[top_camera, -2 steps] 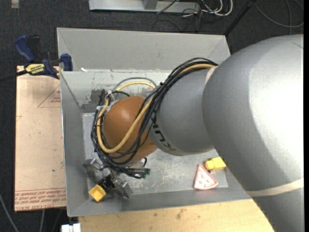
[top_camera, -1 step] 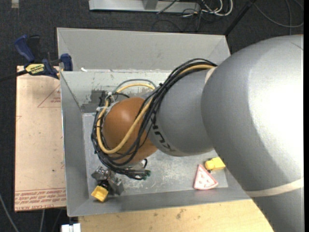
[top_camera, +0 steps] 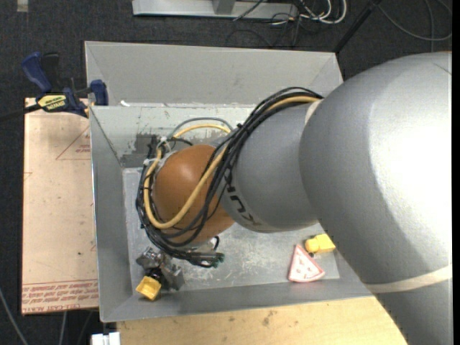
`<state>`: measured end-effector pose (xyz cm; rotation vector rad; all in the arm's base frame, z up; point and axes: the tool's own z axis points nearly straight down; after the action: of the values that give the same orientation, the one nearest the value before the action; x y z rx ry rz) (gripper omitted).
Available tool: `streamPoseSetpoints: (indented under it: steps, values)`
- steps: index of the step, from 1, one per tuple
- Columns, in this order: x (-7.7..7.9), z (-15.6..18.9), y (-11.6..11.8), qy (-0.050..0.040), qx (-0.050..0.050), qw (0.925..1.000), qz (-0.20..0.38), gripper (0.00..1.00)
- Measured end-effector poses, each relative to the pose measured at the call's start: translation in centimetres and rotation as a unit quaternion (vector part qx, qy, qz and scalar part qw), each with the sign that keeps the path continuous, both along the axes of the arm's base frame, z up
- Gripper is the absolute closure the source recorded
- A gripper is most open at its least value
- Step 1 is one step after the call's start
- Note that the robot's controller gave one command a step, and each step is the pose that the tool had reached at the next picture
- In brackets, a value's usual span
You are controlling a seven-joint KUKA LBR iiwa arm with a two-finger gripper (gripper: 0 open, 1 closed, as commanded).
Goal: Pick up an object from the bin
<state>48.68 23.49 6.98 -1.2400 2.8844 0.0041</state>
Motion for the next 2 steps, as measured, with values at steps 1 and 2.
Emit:
streamPoseSetpoints:
  steps: [1, 2]
  values:
    - [0.0, 5.3, -0.9, 0.0029, -0.002, 1.0, -0.006, 1.0]
    - [-0.2, 0.0, 0.1, 0.0006, 0.0, 0.9998, -0.022, 1.0]
